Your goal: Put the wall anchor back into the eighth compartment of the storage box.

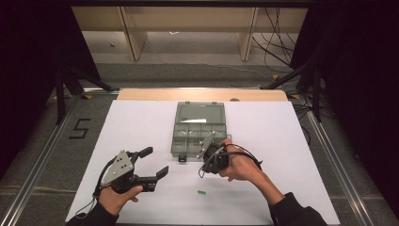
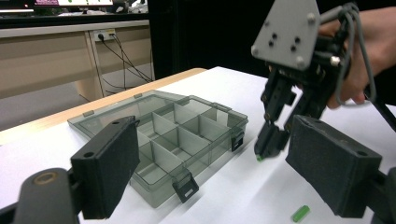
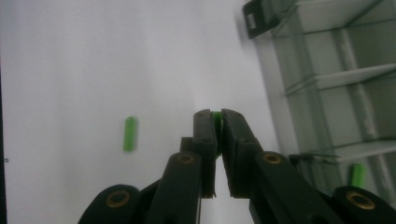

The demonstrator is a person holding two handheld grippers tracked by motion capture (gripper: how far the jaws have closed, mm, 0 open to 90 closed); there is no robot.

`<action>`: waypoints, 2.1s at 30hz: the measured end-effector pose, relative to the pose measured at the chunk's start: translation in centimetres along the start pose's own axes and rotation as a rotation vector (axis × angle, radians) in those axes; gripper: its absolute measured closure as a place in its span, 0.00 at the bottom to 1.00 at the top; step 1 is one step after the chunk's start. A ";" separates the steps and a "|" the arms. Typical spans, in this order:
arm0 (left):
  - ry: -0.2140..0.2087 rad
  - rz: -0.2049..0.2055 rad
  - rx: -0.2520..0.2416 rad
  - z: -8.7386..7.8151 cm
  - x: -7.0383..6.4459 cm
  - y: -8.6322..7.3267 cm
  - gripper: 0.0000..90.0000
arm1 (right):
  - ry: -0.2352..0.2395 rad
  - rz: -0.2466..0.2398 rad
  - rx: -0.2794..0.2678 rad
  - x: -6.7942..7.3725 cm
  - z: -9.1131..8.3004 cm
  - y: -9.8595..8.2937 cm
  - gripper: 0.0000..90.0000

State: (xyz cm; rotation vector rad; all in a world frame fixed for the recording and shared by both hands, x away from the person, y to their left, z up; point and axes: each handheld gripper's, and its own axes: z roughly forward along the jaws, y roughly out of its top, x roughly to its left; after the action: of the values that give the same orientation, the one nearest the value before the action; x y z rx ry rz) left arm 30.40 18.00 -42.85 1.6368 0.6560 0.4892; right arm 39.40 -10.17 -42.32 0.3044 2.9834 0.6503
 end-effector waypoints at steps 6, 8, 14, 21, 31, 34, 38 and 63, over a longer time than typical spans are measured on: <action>0.002 0.001 0.003 0.1 0.0 0.0 0.18 | -0.061 0.055 -0.041 -1.7 -1.8 -0.5 0.94; 0.003 -0.002 0.005 0.1 0.0 0.0 0.18 | -0.080 0.067 -0.050 -2.1 -2.2 -0.7 0.94; 0.002 0.000 0.004 0.1 0.0 0.0 0.18 | -0.113 0.090 -0.070 -3.2 -2.8 -1.1 0.94; 0.002 0.001 0.004 0.1 0.0 0.0 0.18 | -0.144 0.129 -0.081 -4.4 -3.1 -1.7 0.94; 0.004 0.001 0.002 0.1 0.0 0.0 0.18 | -0.181 0.163 -0.081 -5.7 -2.9 -2.3 0.94; 0.003 0.003 0.003 0.1 0.0 0.0 0.18 | -0.186 0.176 -0.077 -6.0 -2.8 -2.4 0.94; -0.006 -0.001 -0.009 0.2 0.0 -0.1 0.18 | -0.197 0.174 -0.076 -6.3 -2.6 -2.5 0.94; 0.003 0.001 0.001 0.1 0.0 0.0 0.18 | -0.195 0.203 -0.038 -7.2 -0.8 -2.8 0.93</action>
State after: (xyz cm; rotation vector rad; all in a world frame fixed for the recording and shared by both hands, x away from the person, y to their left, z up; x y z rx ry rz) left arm 30.43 17.96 -42.86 1.6378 0.6576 0.4919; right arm 45.84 -14.44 -42.58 0.6352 2.7733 0.6524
